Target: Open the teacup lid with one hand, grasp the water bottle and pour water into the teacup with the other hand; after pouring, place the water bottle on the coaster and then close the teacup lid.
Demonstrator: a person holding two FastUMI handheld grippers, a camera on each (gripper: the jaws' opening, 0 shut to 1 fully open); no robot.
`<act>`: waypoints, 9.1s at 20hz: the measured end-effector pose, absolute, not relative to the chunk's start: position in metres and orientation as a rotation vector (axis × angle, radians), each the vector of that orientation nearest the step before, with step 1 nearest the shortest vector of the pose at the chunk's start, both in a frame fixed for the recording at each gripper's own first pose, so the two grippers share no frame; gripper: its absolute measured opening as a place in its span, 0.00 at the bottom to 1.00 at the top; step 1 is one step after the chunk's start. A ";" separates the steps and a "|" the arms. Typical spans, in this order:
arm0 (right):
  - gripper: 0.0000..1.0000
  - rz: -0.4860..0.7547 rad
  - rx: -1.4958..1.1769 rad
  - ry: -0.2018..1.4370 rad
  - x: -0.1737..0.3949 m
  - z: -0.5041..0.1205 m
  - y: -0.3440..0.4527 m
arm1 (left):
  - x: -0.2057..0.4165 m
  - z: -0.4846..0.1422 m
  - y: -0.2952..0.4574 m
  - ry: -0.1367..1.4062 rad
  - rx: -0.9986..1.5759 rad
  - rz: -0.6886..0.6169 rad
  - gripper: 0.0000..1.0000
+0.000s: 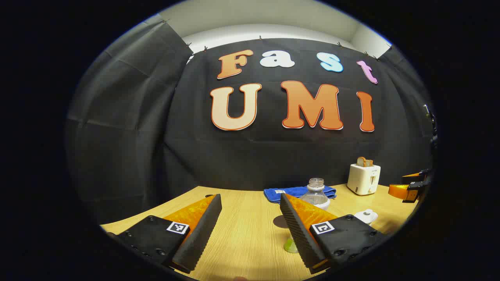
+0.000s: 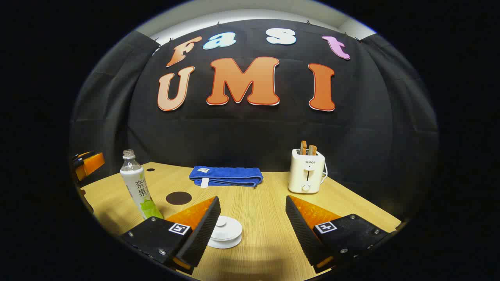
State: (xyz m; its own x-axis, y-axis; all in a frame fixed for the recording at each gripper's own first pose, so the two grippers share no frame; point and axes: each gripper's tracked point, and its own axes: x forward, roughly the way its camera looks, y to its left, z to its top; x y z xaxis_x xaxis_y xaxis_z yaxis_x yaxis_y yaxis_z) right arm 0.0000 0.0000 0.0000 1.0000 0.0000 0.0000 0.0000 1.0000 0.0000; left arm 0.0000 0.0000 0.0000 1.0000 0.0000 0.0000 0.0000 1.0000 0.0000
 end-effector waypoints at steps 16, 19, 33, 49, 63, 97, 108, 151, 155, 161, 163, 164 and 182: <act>1.00 0.001 0.003 0.008 0.000 -0.003 0.002 | -0.001 -0.003 0.005 0.009 -0.008 0.006 0.98; 1.00 0.001 0.004 0.011 0.000 -0.004 0.003 | 0.000 -0.005 0.003 0.016 -0.012 0.005 0.98; 1.00 0.084 0.006 0.031 0.027 -0.016 0.040 | 0.003 -0.007 0.007 0.027 -0.014 0.013 0.98; 0.79 0.132 -0.018 0.191 0.059 -0.068 0.066 | 0.011 -0.017 0.018 0.052 0.006 0.044 0.98; 0.24 0.131 -0.018 0.187 0.065 -0.074 0.071 | 0.009 -0.016 0.021 0.047 0.009 0.054 0.98; 0.12 -0.125 0.081 0.132 0.009 -0.041 -0.082 | -0.025 -0.022 -0.085 0.062 -0.016 -0.130 0.98; 0.12 -0.139 0.109 0.160 0.007 -0.052 -0.096 | 0.013 -0.081 -0.114 0.159 0.016 -0.158 0.98; 0.12 -0.145 0.195 0.158 -0.001 -0.064 -0.119 | 0.050 -0.111 -0.208 0.196 1.063 -0.531 0.65; 0.12 -0.150 0.199 0.158 -0.003 -0.065 -0.123 | 0.059 -0.114 -0.204 0.185 1.214 -0.544 0.65; 0.12 -0.141 0.212 0.152 -0.005 -0.063 -0.123 | 0.059 -0.117 -0.201 0.185 1.372 -0.598 0.67; 0.12 -0.140 0.213 0.152 -0.005 -0.063 -0.123 | 0.065 -0.112 -0.206 0.154 1.444 -0.597 0.66; 0.12 -0.139 0.214 0.154 -0.005 -0.063 -0.123 | 0.067 -0.111 -0.208 0.144 1.470 -0.600 0.67; 0.12 -0.123 0.236 0.168 -0.005 -0.070 -0.124 | 0.081 -0.098 -0.203 0.100 1.874 -0.650 0.66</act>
